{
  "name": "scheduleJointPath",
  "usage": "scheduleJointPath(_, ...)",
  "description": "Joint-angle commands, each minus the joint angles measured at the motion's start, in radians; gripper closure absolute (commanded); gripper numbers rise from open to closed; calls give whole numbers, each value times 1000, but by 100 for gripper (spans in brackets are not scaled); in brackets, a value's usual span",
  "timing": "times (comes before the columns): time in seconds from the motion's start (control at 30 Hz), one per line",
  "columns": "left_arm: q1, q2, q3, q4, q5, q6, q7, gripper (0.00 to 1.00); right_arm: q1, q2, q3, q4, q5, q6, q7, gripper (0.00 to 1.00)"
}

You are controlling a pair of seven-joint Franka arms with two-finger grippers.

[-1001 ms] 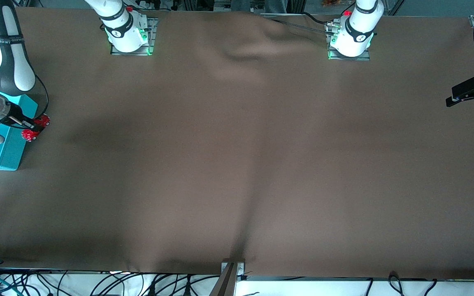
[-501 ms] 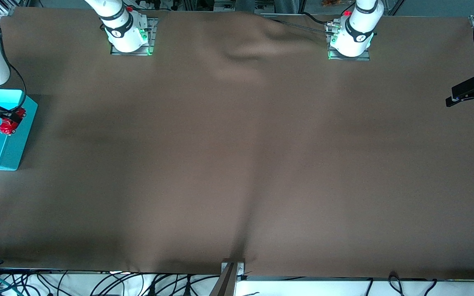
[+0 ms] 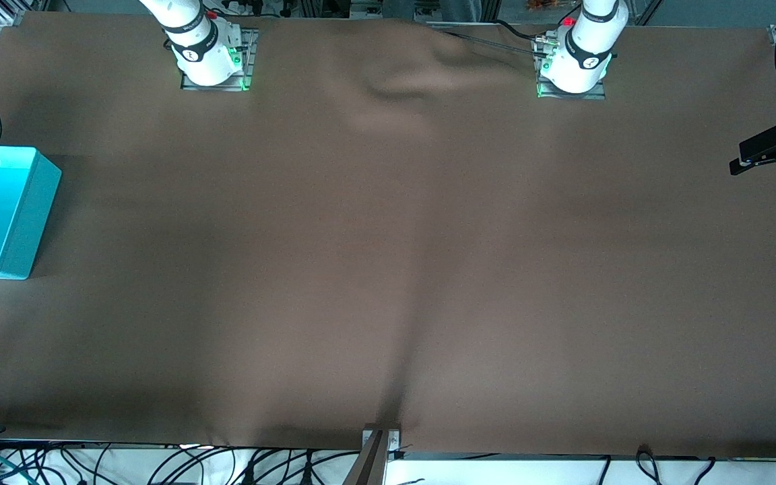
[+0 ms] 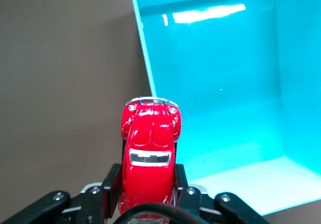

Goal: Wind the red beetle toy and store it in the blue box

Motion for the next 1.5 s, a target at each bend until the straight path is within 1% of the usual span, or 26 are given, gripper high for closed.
scheduleJointPath(0.0, -7, -3, 4, 18, 13, -20, 18, 0, -41, 65, -7, 66, -8, -20, -105, 100)
scheduleJointPath(0.37, -7, -3, 4, 18, 13, -20, 18, 0, -120, 158, -1, 142, 11, -11, -216, 100)
scheduleJointPath(0.6, -7, -3, 4, 18, 13, -20, 18, 0, -157, 250, 9, 222, 115, -11, -306, 100)
scheduleJointPath(0.67, -7, -3, 4, 18, 13, -20, 18, 0, -164, 275, 9, 245, 129, -11, -316, 100)
scheduleJointPath(0.77, -7, -3, 4, 18, 13, -20, 18, 0, -181, 307, 25, 280, 130, -13, -316, 100)
scheduleJointPath(0.93, -7, -3, 4, 18, 14, -20, 18, 0, -201, 350, 36, 322, 129, -13, -320, 100)
scheduleJointPath(1.47, -7, -3, 4, 18, 13, -20, 18, 0, -250, 435, 59, 360, 129, -5, -339, 100)
